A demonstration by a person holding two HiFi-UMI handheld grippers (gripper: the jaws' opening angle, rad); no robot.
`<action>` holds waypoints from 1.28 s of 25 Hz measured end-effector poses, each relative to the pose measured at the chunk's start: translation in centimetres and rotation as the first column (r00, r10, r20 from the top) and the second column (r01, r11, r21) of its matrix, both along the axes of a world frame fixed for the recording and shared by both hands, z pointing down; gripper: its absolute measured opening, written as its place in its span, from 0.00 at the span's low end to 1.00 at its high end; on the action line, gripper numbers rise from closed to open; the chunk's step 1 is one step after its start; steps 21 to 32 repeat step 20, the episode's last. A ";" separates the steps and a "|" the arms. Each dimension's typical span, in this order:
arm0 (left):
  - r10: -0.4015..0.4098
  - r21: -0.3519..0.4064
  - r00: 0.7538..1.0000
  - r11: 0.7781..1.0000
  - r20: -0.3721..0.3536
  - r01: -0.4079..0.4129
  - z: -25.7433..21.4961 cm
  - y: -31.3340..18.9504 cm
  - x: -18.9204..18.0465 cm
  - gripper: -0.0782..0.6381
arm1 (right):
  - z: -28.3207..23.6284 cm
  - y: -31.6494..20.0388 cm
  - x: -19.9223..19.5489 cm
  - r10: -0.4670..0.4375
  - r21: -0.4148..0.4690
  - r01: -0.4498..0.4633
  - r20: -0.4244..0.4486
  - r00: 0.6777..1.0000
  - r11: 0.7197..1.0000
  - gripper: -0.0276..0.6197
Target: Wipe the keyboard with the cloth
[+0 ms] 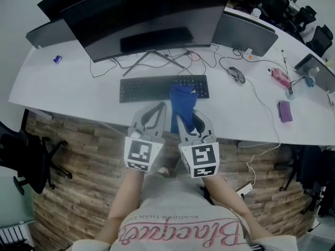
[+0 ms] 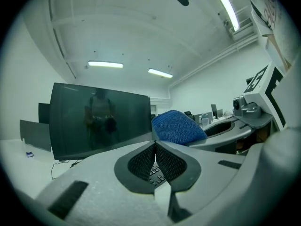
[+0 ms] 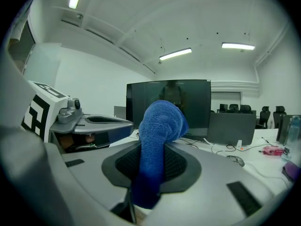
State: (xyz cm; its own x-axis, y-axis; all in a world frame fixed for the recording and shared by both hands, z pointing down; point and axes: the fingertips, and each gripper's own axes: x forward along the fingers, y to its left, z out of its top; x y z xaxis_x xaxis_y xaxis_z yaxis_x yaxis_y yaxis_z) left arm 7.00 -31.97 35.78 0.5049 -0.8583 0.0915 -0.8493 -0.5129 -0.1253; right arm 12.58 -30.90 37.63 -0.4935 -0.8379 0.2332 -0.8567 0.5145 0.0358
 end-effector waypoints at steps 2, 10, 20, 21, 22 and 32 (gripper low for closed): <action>-0.001 0.013 1.000 1.000 -0.003 0.001 -0.5 0.4 -0.3 0.12 | -0.2 0.5 -0.4 -0.006 0.005 0.006 0.000 1.000 1.000 0.18; -0.011 0.047 1.000 0.999 -0.026 0.012 -1.5 1.7 -1.1 0.12 | -1.4 1.3 -1.3 -0.008 0.037 0.008 -0.009 1.000 0.999 0.18; 0.002 0.071 0.999 0.997 -0.042 0.001 -2.1 1.9 -0.6 0.12 | -2.3 1.3 -1.6 -0.020 0.068 0.022 -0.025 0.999 0.997 0.18; 0.002 0.071 0.999 0.997 -0.042 0.001 -2.1 1.9 -0.6 0.12 | -2.3 1.3 -1.6 -0.020 0.068 0.022 -0.025 0.999 0.997 0.18; 0.002 0.071 0.999 0.997 -0.042 0.001 -2.1 1.9 -0.6 0.12 | -2.3 1.3 -1.6 -0.020 0.068 0.022 -0.025 0.999 0.997 0.18; 0.002 0.071 0.999 0.997 -0.042 0.001 -2.1 1.9 -0.6 0.12 | -2.3 1.3 -1.6 -0.020 0.068 0.022 -0.025 0.999 0.997 0.18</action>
